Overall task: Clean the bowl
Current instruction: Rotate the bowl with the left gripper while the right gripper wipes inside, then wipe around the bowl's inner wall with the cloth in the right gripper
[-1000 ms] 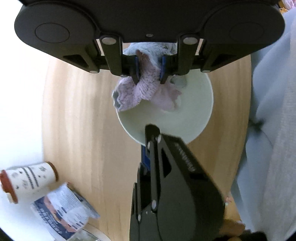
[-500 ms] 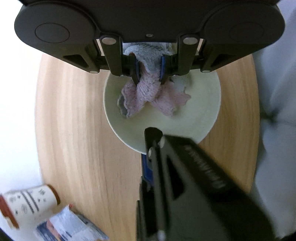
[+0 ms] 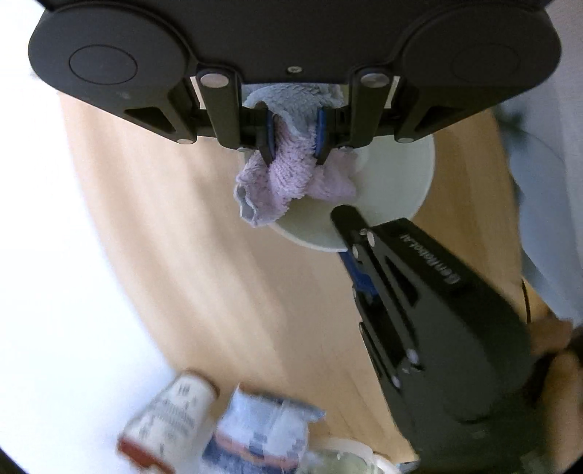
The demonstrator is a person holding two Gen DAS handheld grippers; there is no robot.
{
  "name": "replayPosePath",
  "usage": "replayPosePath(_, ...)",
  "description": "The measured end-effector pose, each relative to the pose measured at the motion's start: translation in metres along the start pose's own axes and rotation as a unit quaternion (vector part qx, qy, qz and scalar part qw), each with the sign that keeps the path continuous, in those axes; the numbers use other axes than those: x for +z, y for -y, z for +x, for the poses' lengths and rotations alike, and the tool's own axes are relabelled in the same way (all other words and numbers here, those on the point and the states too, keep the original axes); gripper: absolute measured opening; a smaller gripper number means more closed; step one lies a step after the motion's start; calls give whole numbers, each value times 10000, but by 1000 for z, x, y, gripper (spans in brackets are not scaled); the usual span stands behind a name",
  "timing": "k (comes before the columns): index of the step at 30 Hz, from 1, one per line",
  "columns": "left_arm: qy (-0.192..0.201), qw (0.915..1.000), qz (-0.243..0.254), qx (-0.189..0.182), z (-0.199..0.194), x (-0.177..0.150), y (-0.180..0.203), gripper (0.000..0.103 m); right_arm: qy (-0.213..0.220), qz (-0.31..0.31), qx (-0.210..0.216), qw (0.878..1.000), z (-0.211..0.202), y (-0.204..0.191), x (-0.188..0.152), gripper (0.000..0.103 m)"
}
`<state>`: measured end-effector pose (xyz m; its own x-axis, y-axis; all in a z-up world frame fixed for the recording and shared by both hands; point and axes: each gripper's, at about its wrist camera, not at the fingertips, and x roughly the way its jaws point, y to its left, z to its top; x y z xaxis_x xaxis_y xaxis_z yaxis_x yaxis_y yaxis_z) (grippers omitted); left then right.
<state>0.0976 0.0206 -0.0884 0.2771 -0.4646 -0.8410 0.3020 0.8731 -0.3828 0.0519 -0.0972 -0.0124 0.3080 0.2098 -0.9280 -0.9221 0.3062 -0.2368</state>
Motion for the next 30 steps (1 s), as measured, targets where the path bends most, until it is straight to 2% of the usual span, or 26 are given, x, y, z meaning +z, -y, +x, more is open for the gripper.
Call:
replayPosePath(3,-42,9998,181,24,0,1,2,10,-39,-96,-148,9998,7,-7,-3,23)
replayPosePath(10,-51,9999,113,7,-1,2,1,12,-313,47,-63,9995,50,-2,14,23)
replayPosePath(18,-118,9998,-101,-100,2,6,-3,11,-384,490,165,9979,53,0,18,23)
replayPosePath(21,-112,9996,-172,-181,1,5,-6,12,-205,706,377,9966,41,6,15,23)
replayPosePath(24,-175,9983,-352,-435,1,4,-13,12,396,967,667,9923,22,14,6,23)
replayPosePath(27,-236,9982,-344,-434,1,4,-15,11,769,578,674,9931,18,6,1,23)
replayPosePath(30,-265,9986,-223,-391,1,5,-13,11,835,234,614,9943,32,6,6,23)
